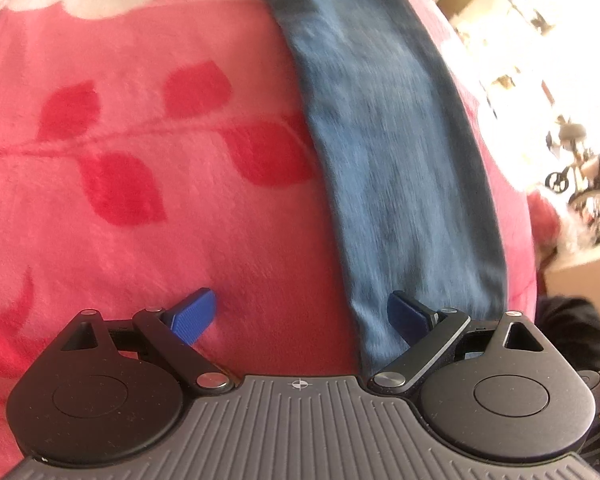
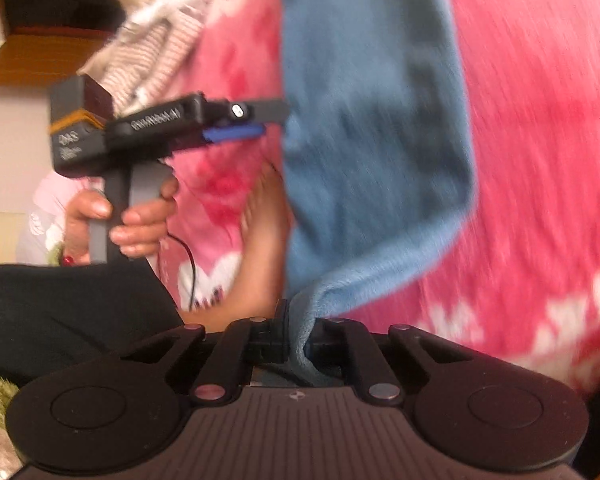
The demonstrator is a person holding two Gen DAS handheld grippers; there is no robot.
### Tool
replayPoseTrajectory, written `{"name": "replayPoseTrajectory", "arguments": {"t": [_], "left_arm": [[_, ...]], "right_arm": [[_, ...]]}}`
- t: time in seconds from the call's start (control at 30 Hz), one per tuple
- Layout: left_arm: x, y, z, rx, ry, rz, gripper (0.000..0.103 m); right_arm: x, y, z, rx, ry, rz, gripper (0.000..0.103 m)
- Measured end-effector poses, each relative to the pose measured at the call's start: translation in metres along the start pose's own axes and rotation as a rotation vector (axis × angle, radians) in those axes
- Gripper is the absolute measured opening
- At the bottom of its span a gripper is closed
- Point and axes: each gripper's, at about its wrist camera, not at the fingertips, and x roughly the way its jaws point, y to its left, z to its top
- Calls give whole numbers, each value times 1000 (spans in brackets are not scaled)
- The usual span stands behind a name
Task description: Fold clothes
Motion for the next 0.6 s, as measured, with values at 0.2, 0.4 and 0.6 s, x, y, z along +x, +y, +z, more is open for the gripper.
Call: {"name": "replayPoseTrajectory", "arguments": {"t": [0.2, 0.4, 0.6], "left_arm": [[-22, 19, 30, -89, -145, 12, 94], [-60, 8, 18, -152, -225, 13, 94], [-55, 18, 8, -161, -233, -41, 94]], "right_arm": [[-6, 12, 41, -58, -134, 27, 7], [-14, 1, 92, 12, -278, 70, 7], [-8, -44, 117, 270, -357, 197, 8]]}}
